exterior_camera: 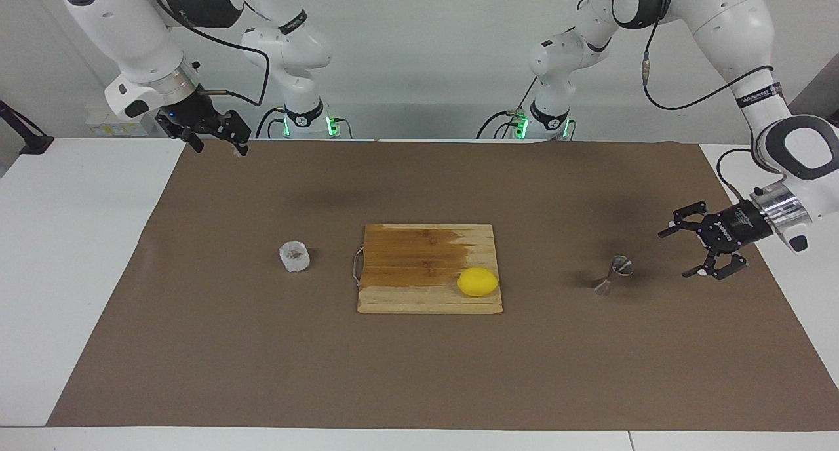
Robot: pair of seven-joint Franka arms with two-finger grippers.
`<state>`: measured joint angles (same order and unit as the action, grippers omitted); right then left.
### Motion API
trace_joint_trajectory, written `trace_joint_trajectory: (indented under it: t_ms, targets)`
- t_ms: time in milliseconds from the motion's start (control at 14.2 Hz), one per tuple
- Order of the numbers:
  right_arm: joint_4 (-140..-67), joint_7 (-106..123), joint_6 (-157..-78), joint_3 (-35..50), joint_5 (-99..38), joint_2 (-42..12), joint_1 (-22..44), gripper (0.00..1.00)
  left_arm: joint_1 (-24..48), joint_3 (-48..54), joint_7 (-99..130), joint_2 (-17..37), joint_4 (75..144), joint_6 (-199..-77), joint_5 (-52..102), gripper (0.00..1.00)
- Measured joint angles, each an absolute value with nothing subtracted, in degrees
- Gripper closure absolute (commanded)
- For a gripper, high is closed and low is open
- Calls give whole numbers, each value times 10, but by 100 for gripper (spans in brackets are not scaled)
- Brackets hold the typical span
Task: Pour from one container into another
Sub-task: 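Move the open left gripper toward the small metal cup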
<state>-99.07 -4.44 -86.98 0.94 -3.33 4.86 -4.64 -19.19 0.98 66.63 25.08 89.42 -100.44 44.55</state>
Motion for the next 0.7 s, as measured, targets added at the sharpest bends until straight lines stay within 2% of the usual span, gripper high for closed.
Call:
trace_joint_trajectory:
  t_ms: [211,705]
  targets:
    - [-991,-44,-870,9,-33,49,-46,0,-190,18,667,278,899,-1071,457,0]
    - [-991,-44,-870,9,-33,49,-46,0,-192,16,669,285,941,-1090,526,0]
